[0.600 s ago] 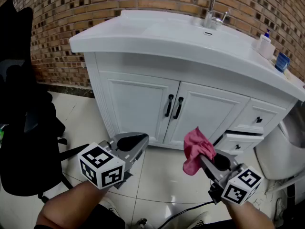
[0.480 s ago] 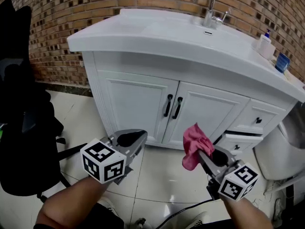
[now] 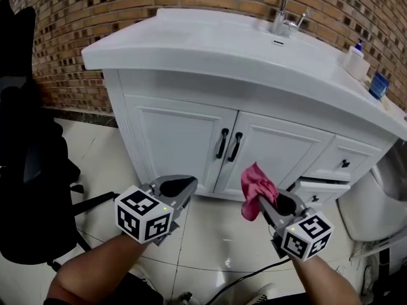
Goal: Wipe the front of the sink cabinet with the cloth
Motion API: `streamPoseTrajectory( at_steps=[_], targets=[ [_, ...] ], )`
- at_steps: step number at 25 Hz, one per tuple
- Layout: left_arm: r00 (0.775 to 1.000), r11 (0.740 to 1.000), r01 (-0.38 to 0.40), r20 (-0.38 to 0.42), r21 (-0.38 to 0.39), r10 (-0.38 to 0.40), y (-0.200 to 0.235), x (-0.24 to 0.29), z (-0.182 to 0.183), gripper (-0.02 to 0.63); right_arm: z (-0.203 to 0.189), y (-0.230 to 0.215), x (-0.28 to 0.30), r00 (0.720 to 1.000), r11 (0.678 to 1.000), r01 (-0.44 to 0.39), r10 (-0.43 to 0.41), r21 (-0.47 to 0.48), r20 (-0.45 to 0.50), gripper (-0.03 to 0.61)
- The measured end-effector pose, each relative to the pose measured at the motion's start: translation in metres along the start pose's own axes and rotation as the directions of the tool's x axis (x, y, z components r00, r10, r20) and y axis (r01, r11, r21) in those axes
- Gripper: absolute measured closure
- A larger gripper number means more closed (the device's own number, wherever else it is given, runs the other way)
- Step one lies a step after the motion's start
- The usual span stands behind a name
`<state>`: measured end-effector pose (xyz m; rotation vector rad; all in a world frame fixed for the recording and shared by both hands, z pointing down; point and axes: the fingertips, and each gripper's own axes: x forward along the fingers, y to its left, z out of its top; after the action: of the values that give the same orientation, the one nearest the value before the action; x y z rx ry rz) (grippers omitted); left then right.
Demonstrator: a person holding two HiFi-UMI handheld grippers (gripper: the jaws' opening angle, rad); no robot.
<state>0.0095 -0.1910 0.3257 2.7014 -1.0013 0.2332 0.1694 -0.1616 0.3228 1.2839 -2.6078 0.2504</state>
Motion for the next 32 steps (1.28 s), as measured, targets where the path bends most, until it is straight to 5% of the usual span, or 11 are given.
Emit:
streamPoseTrajectory(
  at_steps=[3,5,7,9,11,13,15,18,20,22,32],
  targets=[
    [1.0,1.0,0.004,0.005,-0.011,-0.004,0.0,-0.002,0.0,0.607,0.002,-0.002,-0.001,0.998,0.982,0.055,-0.059,-0.179,-0.02,0.474],
    [1.0,1.0,0.002,0.01,-0.024,-0.002,0.002,-0.002,0.001,0.607,0.019,-0.004,-0.003,0.99,0.905,0.126,-0.142,-0.406,-0.008,0.474],
    [1.0,1.0,0.004,0.018,-0.029,-0.003,0.003,-0.003,0.003,0.607,0.043,-0.004,-0.006,0.971,0.751,0.203,-0.239,-0.629,0.027,0.474],
    [1.0,1.0,0.004,0.023,-0.029,-0.003,0.003,-0.003,0.004,0.607,0.069,-0.002,-0.004,0.946,0.551,0.262,-0.31,-0.792,0.097,0.474],
    [1.0,0.999,0.001,0.023,-0.034,0.0,0.004,-0.003,0.003,0.607,0.094,-0.001,0.004,0.919,0.362,0.322,-0.34,-0.875,0.198,0.474],
    [1.0,0.999,-0.004,0.026,-0.042,0.005,0.006,-0.004,0.003,0.607,0.116,-0.006,0.01,0.881,0.206,0.38,-0.377,-0.902,0.285,0.475],
    [0.999,0.999,-0.005,0.032,-0.047,0.007,0.006,-0.005,0.006,0.607,0.132,-0.015,0.017,0.843,0.099,0.414,-0.417,-0.905,0.34,0.476],
    [0.999,0.999,-0.006,0.038,-0.05,0.007,0.007,-0.007,0.009,0.607,0.138,-0.03,0.036,0.808,-0.008,0.403,-0.466,-0.915,0.36,0.476],
    [0.999,0.999,-0.005,0.039,-0.052,0.007,0.008,-0.007,0.008,0.607,0.135,-0.037,0.048,0.796,-0.052,0.386,-0.486,-0.921,0.361,0.476],
    [0.999,0.998,-0.002,0.038,-0.055,0.004,0.008,-0.007,0.007,0.607,0.129,-0.038,0.057,0.795,-0.063,0.374,-0.492,-0.925,0.355,0.476],
    [0.999,0.997,0.009,0.038,-0.071,-0.007,0.009,-0.005,0.005,0.607,0.071,-0.047,0.086,0.83,0.028,0.305,-0.497,-0.952,0.251,0.476]
  ],
)
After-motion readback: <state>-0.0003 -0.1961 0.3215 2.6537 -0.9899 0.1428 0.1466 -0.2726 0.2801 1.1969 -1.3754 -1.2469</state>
